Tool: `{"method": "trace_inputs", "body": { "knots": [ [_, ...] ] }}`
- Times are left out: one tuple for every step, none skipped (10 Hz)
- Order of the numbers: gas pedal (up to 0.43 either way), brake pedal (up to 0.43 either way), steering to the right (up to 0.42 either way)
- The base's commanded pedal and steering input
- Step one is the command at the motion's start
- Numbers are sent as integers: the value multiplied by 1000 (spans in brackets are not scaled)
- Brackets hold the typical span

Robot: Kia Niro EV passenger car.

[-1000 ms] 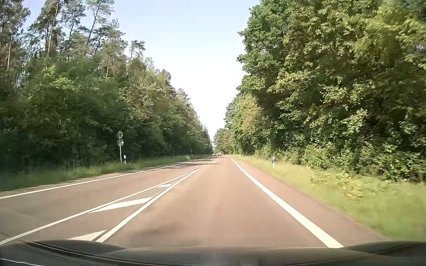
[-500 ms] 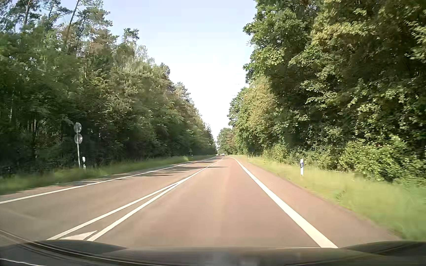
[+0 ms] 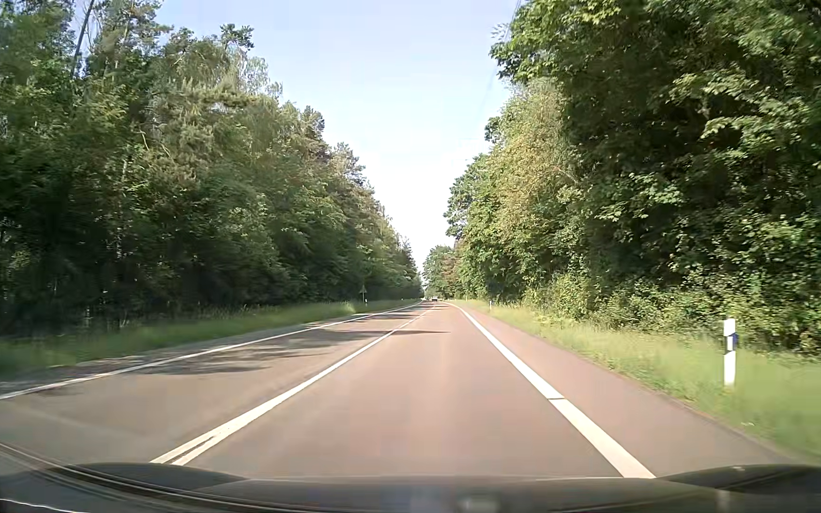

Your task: Follow the waypoints while adhering to traffic rules and regulations

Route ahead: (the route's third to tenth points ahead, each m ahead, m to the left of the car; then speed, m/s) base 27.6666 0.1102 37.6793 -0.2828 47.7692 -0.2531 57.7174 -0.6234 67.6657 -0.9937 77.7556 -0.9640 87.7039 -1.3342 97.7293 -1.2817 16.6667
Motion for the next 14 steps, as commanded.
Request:
{"method": "trace_inputs", "body": {
  "knots": [
    [130, 30, 3],
    [130, 30, 3],
    [130, 30, 3],
    [130, 30, 3],
    [130, 30, 4],
    [130, 30, 4],
    [130, 30, 4],
    [130, 30, 4],
    [130, 24, 4],
    [130, 30, 4],
    [130, 24, 4],
    [130, 30, 4],
    [130, 30, 4],
    [130, 30, 4]
  ]
}}
